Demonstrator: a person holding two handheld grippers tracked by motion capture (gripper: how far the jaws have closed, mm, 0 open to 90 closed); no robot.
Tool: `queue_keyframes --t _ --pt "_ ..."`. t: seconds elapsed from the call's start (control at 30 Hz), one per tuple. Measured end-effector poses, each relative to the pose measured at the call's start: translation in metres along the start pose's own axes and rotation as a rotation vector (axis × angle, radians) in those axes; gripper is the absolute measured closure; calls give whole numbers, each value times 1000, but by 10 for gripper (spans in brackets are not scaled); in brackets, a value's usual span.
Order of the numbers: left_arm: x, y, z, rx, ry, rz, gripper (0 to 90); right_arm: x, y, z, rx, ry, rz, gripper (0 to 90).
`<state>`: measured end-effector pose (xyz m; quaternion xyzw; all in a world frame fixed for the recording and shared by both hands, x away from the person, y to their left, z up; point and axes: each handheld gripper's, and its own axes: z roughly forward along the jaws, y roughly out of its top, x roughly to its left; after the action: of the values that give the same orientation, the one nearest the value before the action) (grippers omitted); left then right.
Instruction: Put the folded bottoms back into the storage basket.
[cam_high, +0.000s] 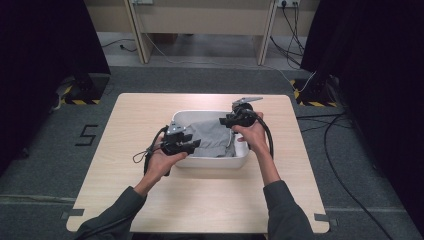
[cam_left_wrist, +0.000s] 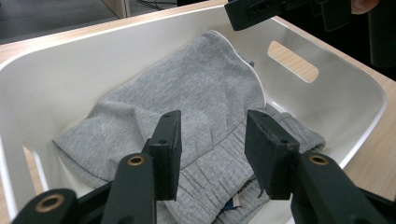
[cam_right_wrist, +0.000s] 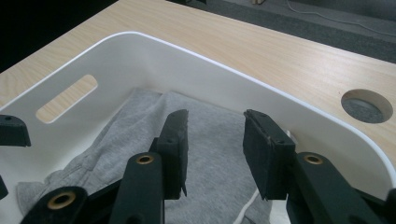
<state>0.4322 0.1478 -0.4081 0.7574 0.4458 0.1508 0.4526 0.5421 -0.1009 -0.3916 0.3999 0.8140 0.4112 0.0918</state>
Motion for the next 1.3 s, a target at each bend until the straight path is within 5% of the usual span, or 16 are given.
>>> queue_keyframes --t 0.23,0.83,1.3 --pt "2 0 -3 -5 -12 -17 494 -2 -3 -4 -12 6 19 602" --pt "7 0 -12 0 -29 -57 335 4 -7 -17 -33 24 -20 574" --pt "6 -2 -21 -2 -56 -55 260 15 -12 -32 -64 31 -1 396"
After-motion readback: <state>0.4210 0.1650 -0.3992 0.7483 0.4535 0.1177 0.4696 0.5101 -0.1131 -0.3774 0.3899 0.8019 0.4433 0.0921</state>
